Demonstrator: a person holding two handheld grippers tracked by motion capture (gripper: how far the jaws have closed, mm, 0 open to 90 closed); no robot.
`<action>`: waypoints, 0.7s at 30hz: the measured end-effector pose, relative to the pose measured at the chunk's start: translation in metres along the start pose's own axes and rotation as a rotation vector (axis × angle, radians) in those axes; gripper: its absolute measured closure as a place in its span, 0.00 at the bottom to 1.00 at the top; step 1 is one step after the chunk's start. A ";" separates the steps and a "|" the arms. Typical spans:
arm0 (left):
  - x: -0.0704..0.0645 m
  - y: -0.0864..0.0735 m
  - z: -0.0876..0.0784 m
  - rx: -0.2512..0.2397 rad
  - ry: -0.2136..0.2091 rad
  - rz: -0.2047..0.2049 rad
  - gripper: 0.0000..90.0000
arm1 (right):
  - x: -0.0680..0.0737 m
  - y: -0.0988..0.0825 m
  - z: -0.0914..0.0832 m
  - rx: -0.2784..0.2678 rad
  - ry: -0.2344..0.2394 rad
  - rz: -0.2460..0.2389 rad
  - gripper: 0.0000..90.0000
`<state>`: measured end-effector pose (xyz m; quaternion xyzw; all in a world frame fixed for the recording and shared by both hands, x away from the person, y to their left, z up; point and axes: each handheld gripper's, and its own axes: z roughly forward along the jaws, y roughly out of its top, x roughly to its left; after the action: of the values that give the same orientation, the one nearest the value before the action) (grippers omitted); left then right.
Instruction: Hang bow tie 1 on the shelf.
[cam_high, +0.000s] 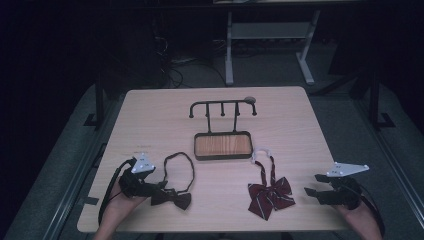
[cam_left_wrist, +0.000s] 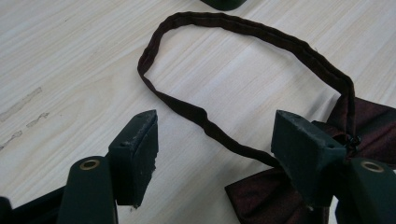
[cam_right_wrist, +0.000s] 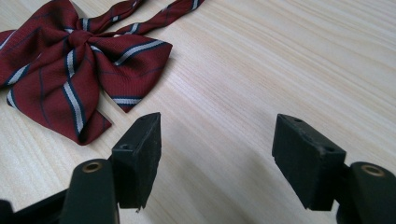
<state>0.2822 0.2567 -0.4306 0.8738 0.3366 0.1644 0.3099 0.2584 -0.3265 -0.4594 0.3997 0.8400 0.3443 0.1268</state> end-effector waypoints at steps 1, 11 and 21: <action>0.000 0.000 0.000 0.001 0.001 0.000 0.36 | 0.000 0.000 0.000 -0.001 0.001 -0.004 0.36; -0.001 -0.001 -0.003 -0.005 0.002 -0.002 0.36 | 0.020 0.018 -0.002 0.016 0.020 -0.050 0.35; -0.001 -0.001 -0.004 -0.015 0.001 -0.007 0.35 | 0.042 0.047 0.002 0.068 0.087 -0.094 0.31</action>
<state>0.2789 0.2583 -0.4280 0.8702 0.3388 0.1663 0.3168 0.2596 -0.2728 -0.4258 0.3487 0.8738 0.3261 0.0924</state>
